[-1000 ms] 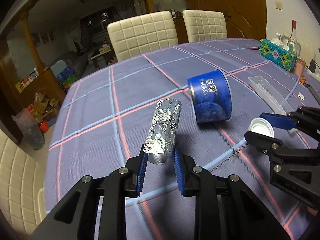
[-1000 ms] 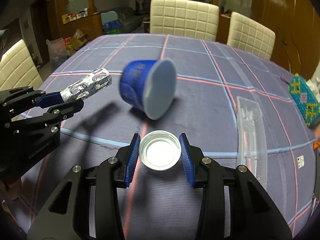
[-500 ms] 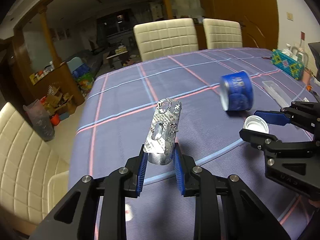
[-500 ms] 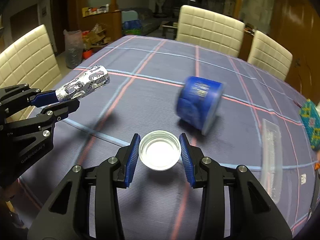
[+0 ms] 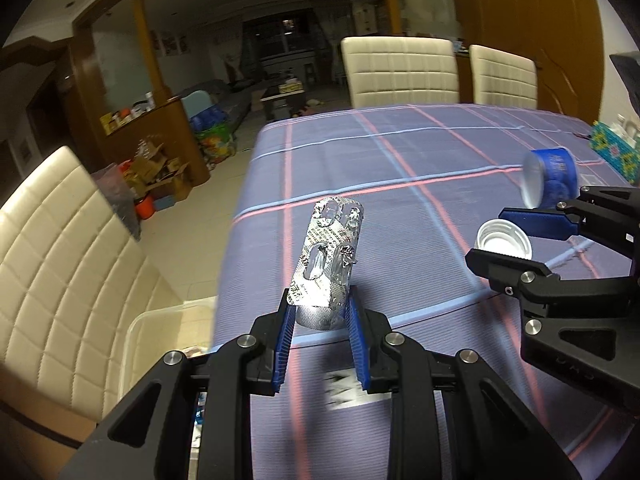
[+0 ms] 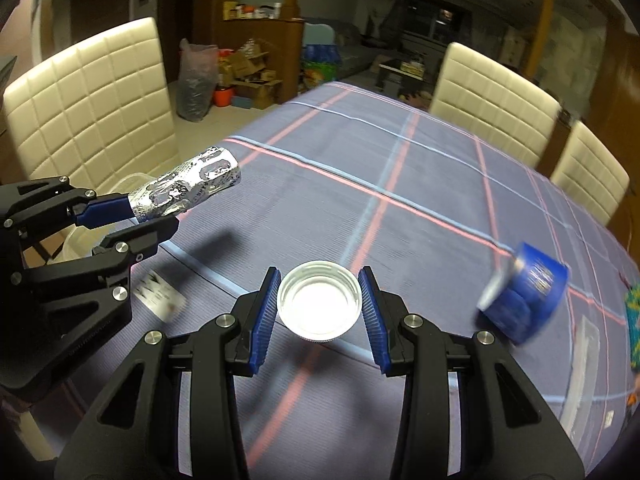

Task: Collect trash
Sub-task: 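Carry the foil pack and cap with both tools over the clear bin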

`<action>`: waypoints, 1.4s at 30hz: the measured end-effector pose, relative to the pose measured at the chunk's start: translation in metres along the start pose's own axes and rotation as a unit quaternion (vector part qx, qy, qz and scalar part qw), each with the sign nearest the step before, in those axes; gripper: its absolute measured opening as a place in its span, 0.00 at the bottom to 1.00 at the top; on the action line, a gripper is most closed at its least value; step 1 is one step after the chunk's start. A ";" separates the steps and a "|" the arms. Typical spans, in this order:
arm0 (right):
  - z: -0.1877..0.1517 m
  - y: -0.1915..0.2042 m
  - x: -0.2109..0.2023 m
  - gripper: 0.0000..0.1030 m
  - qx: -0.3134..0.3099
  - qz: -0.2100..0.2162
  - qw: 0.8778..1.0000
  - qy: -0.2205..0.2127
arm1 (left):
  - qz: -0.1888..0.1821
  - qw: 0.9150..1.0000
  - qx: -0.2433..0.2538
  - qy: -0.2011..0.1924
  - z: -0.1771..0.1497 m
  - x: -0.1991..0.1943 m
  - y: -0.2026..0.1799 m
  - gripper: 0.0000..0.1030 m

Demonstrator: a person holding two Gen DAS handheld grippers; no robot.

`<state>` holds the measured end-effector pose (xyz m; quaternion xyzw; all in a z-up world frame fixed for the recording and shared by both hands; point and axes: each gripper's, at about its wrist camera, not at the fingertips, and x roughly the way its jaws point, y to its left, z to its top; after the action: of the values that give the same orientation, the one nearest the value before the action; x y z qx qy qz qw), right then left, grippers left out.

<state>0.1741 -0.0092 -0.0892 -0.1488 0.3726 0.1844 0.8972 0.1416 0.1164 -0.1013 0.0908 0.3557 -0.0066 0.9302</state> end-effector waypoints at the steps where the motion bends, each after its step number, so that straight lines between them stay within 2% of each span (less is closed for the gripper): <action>1: 0.002 0.005 0.001 0.40 -0.005 0.002 1.000 0.000 | 0.006 1.000 -0.005 0.001 -0.002 0.000 0.008 0.25; 13: 0.046 0.082 0.020 0.40 -0.081 0.029 0.996 -0.010 | 0.061 0.997 -0.050 0.009 -0.023 -0.003 0.079 0.25; 21: 0.055 0.124 0.034 0.40 -0.115 0.045 0.992 -0.006 | 0.081 0.994 -0.066 0.016 -0.035 -0.003 0.111 0.25; 31: 0.061 0.161 0.044 0.40 -0.146 0.060 0.988 -0.006 | 0.096 0.991 -0.086 0.021 -0.050 -0.003 0.135 0.25; 42: 0.076 0.180 0.051 0.40 -0.151 0.064 0.986 -0.009 | 0.117 0.987 -0.107 0.031 -0.063 0.002 0.163 0.25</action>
<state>0.1748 0.1931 -0.0978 -0.2569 0.3409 0.2968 0.8543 0.1142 0.2874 -0.1217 0.0318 0.3704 0.1431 0.9172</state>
